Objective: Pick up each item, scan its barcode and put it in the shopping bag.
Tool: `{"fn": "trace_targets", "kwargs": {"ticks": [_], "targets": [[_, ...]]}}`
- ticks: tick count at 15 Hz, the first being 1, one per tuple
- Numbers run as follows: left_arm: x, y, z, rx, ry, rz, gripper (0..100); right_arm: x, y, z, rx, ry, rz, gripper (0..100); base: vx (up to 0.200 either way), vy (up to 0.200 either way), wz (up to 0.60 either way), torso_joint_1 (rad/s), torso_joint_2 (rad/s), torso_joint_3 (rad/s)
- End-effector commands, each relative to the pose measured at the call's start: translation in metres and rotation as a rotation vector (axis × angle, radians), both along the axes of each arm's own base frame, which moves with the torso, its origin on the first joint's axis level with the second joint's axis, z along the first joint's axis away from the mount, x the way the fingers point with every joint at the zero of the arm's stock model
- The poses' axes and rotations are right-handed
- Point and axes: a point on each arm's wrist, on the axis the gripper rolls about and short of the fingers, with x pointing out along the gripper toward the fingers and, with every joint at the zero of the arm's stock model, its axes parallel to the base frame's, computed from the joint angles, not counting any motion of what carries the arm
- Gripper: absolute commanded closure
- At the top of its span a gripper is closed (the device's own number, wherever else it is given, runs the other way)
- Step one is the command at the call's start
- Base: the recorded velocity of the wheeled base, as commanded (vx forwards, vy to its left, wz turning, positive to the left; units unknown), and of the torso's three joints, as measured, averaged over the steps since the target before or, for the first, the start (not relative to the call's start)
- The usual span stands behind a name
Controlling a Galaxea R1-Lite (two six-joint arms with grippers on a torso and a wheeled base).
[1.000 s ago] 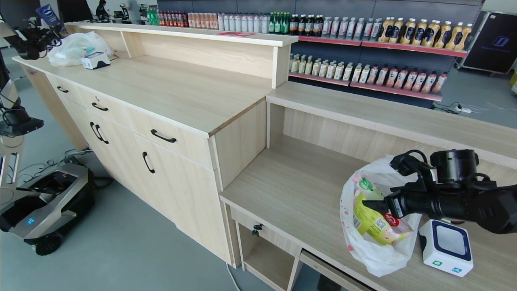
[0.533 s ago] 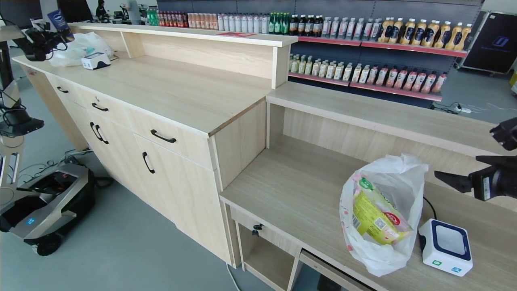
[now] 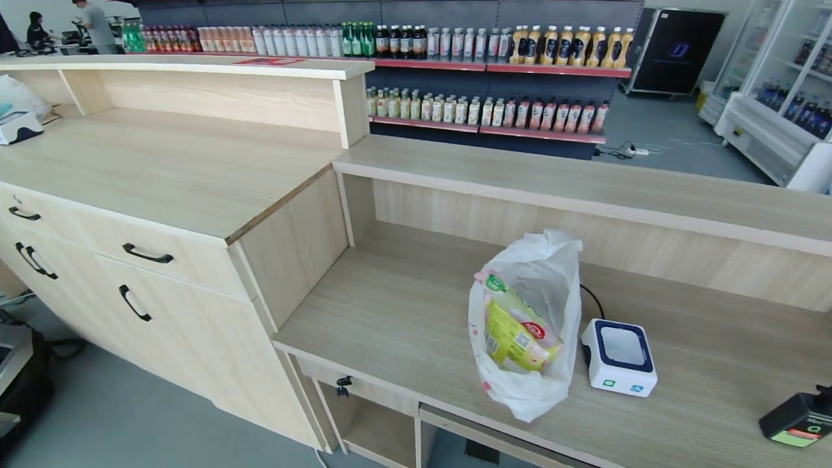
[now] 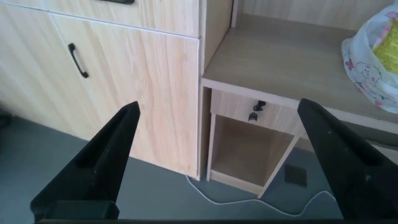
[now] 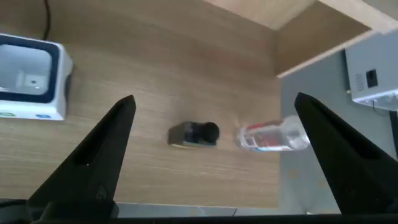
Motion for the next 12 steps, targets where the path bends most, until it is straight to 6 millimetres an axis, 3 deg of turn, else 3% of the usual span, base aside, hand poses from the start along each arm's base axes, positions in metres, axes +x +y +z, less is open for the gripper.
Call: {"fn": "trace_targets", "kwargs": {"ticks": [1, 4, 6, 9, 12], "targets": [[0.000, 0.000, 0.000, 0.000, 0.001, 0.001, 0, -0.004, -0.013, -0.006, 0.002, 0.038, -0.052, 0, 0.000, 0.000, -0.60, 0.002, 0.01, -0.002], [0.000, 0.000, 0.000, 0.000, 0.001, 0.000, 0, 0.004, -0.023, -0.028, 0.041, 0.118, -0.038, 0, 0.000, 0.000, -0.60, 0.001, 0.00, 0.002], [0.000, 0.000, 0.000, 0.000, 0.001, 0.000, 0, 0.023, -0.043, -0.048, 0.067, 0.189, -0.007, 0, 0.000, 0.000, 0.00, 0.000, 0.00, 0.000], [0.000, 0.000, 0.000, 0.000, 0.001, 0.001, 0, 0.056, -0.069, -0.076, 0.125, 0.220, 0.217, 0, 0.000, 0.000, 0.00, 0.000, 0.00, 0.000], [0.000, 0.000, 0.000, 0.000, 0.001, 0.001, 0, 0.079, -0.072, -0.089, 0.184, 0.176, 0.391, 0, 0.000, 0.000, 0.00, 0.000, 0.00, 0.000]]}}
